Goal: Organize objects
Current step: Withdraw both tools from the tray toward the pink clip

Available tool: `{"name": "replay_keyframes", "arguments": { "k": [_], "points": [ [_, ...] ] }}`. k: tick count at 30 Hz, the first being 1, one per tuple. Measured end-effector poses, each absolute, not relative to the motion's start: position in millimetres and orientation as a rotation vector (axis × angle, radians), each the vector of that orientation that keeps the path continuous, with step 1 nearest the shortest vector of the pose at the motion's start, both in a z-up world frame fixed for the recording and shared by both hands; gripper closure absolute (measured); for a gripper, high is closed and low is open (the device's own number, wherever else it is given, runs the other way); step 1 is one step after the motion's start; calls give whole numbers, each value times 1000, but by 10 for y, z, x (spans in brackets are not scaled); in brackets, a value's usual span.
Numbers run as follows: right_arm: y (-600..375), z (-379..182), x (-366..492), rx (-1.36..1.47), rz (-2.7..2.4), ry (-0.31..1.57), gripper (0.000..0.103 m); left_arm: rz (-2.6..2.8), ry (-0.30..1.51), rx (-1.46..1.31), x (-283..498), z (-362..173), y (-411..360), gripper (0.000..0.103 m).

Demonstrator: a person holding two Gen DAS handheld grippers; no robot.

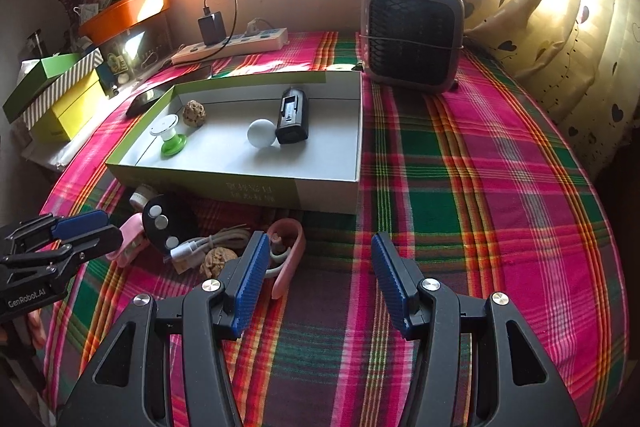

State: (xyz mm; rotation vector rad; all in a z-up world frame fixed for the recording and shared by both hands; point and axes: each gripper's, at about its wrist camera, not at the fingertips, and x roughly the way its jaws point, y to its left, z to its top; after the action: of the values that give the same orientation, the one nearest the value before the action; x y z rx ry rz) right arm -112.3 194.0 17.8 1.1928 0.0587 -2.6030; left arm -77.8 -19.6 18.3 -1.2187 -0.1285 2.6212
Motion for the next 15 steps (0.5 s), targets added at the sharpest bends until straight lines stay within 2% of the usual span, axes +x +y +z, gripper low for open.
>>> {"name": "replay_keyframes", "arguments": {
  "k": [15],
  "points": [
    [1792,38,-1244,1245,-2556,122,49,2584,-80,-1244,-817,147,-103,60]
  ]
}}
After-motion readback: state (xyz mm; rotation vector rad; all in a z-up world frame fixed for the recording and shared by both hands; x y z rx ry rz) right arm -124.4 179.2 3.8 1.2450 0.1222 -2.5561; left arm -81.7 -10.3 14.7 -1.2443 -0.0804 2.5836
